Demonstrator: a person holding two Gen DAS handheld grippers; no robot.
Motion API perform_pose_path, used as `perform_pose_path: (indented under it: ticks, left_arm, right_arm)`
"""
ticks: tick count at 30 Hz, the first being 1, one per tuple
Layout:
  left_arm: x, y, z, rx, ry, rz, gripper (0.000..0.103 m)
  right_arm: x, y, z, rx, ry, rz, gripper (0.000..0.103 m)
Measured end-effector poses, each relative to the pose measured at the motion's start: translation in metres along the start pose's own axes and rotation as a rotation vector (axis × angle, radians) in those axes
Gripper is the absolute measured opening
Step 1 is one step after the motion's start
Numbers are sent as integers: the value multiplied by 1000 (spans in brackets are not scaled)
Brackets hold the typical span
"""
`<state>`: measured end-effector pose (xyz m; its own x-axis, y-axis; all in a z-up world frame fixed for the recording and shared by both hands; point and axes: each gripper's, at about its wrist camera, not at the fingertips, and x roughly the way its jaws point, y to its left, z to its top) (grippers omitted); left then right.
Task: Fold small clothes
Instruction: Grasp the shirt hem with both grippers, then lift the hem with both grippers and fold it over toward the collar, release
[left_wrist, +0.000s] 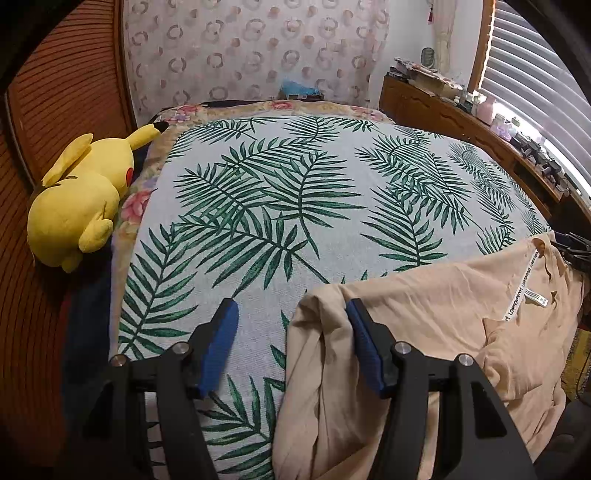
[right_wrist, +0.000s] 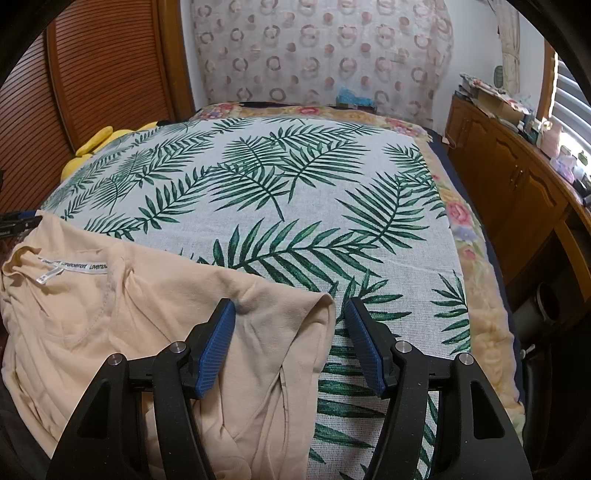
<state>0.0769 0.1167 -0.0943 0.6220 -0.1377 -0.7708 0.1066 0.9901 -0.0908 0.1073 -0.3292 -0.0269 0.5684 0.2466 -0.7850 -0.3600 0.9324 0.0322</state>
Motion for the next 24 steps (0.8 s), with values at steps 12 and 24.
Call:
perform_pose_path:
  ticks: [12, 24]
  left_arm:
    - [-5, -13, -2, 27, 35, -101, 31]
    - [-92, -23, -12, -68, -218, -131, 5]
  right_arm:
    - [-4, 8, -2, -49, -24, 33, 35]
    - [-61, 22, -3, -12, -189, 113, 8]
